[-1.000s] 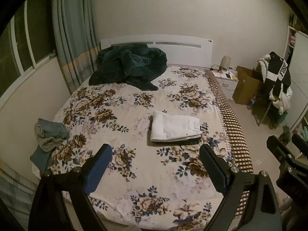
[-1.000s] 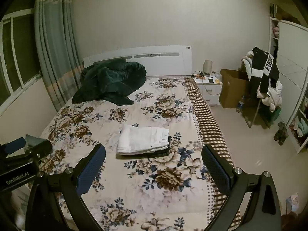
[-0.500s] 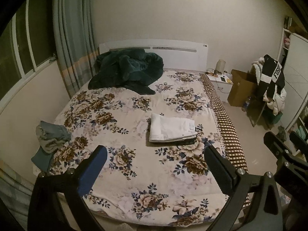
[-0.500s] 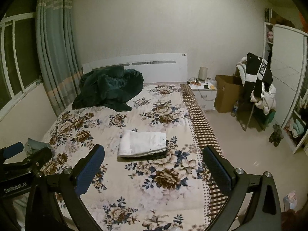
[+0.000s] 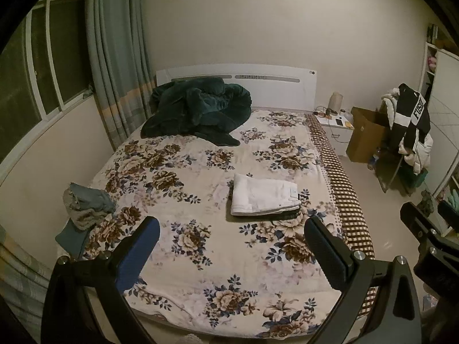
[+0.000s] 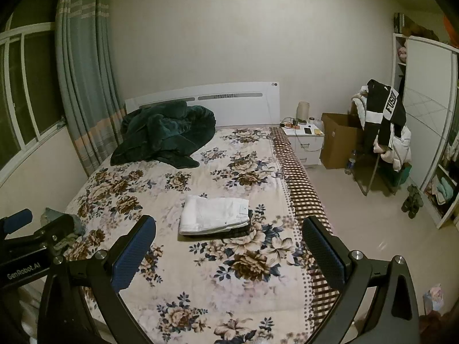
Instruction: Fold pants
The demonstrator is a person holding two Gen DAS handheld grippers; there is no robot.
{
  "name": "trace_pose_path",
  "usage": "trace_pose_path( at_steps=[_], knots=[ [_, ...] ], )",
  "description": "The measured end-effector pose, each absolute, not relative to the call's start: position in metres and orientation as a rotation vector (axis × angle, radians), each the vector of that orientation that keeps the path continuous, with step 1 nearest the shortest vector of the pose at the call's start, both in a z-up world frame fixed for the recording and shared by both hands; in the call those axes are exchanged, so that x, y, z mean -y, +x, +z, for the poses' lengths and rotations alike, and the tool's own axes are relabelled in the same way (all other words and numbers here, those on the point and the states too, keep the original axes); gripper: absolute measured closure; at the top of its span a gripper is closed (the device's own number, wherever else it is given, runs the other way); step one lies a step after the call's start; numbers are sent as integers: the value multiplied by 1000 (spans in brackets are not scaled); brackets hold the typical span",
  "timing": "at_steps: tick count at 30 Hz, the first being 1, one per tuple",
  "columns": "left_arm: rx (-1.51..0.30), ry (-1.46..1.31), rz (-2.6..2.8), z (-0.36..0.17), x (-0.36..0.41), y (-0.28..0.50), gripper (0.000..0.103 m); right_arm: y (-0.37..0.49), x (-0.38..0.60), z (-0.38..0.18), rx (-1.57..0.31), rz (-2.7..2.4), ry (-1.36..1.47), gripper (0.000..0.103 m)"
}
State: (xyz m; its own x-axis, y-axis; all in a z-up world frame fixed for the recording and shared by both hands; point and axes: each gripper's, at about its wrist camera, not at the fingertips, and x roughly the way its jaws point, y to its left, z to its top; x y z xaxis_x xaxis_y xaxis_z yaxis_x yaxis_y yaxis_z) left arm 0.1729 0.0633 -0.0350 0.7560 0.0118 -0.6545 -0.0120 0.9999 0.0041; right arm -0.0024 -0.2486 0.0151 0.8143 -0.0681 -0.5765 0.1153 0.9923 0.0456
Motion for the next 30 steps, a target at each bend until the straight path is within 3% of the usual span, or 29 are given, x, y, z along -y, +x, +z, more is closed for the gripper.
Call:
trace_pose_path(
  at_steps=[30],
  knots=[
    [-730, -9, 10, -33, -54, 164, 0, -15, 263, 7, -641, -67, 73, 0]
  ],
)
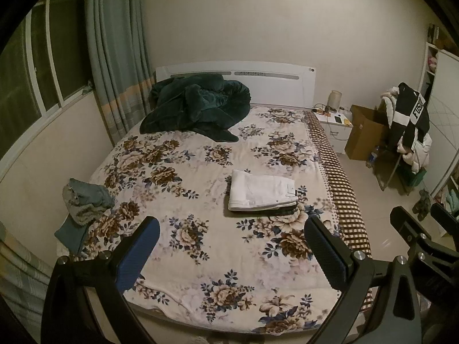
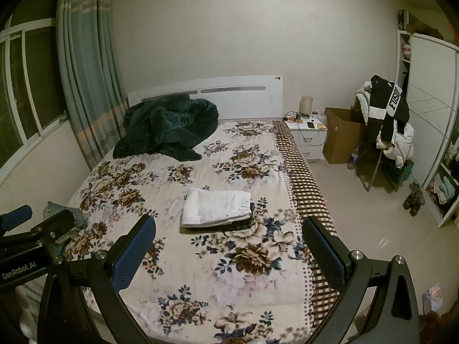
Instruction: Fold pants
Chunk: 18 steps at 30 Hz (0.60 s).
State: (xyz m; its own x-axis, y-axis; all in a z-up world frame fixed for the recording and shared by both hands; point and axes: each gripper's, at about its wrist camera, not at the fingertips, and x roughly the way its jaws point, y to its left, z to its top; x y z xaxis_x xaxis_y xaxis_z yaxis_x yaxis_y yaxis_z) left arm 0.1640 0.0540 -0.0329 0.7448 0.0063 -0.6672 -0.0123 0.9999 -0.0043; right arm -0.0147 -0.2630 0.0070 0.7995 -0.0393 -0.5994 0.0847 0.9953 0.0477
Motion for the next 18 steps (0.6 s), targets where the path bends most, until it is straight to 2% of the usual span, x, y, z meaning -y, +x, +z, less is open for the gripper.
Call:
trace_pose_path(
  at_steps=[18],
  knots=[
    [-730, -7, 10, -32, -56, 164, 0, -14, 262, 9, -643, -60, 73, 0]
  ],
)
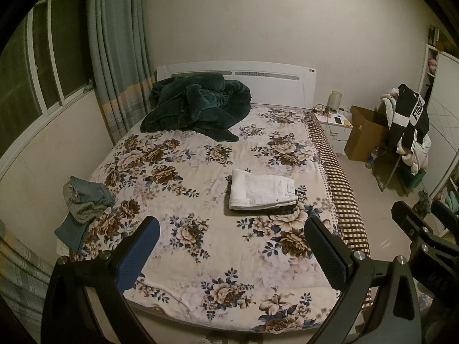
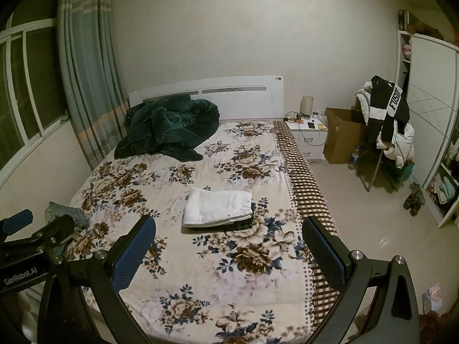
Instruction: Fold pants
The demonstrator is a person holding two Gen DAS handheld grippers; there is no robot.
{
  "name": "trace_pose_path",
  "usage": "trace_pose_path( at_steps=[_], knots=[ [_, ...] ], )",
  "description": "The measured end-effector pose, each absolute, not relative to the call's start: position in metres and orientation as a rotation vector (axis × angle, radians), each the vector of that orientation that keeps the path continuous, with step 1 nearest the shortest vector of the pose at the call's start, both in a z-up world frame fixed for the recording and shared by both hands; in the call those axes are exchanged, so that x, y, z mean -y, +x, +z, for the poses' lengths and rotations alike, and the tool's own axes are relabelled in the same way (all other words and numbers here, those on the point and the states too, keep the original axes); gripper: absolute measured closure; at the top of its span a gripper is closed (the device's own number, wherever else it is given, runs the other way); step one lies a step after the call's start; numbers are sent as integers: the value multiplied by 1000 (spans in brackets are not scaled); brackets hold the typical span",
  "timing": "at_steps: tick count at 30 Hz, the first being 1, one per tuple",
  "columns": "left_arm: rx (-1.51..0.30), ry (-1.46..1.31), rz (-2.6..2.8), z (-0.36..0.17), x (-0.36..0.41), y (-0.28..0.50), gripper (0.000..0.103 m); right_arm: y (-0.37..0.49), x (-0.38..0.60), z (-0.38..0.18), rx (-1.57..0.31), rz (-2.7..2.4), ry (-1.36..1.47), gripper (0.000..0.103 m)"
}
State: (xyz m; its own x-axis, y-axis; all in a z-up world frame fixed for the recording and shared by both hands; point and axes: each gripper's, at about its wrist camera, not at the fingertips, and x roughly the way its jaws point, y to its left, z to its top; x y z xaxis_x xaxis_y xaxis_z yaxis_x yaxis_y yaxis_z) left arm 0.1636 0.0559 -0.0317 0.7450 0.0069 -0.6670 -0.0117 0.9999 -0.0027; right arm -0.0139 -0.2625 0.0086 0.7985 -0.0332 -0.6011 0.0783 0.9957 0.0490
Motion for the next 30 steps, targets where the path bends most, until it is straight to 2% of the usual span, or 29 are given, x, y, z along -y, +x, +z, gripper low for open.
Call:
trace_pose_path(
  at_steps=[30],
  knots=[
    [-727, -10, 10, -30, -56, 159, 0, -17, 262, 13, -643, -60, 71, 0]
  ],
)
